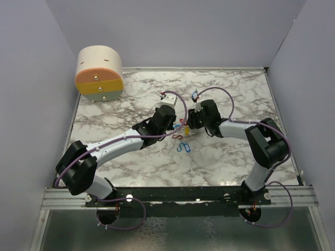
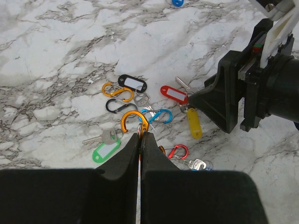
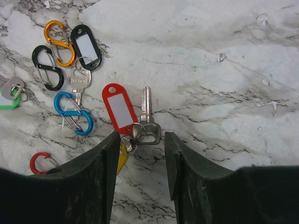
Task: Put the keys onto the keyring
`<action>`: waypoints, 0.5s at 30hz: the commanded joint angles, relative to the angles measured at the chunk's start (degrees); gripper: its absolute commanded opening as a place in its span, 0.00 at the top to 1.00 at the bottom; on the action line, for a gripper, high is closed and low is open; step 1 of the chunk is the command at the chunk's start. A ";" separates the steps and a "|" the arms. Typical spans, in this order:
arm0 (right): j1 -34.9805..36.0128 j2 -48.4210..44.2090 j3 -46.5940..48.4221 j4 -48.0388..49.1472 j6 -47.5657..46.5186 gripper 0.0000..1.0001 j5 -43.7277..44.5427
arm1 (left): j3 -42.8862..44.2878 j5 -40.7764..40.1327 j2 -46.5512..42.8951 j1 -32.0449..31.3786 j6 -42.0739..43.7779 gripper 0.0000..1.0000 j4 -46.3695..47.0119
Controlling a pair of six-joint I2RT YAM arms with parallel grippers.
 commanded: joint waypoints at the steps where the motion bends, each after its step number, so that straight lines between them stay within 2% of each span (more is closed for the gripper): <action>1: 0.34 2.27 1.46 3.04 -1.01 0.58 -1.14 | -0.84 -0.59 -1.71 0.07 0.25 1.00 0.64; 11: 0.31 5.16 2.19 5.26 -1.23 0.65 -2.97 | -0.48 -0.70 -0.43 0.07 0.33 1.00 0.66; 15: 0.34 5.92 2.63 5.41 -1.24 0.77 -3.10 | -0.29 -0.74 0.10 0.14 0.42 1.00 0.74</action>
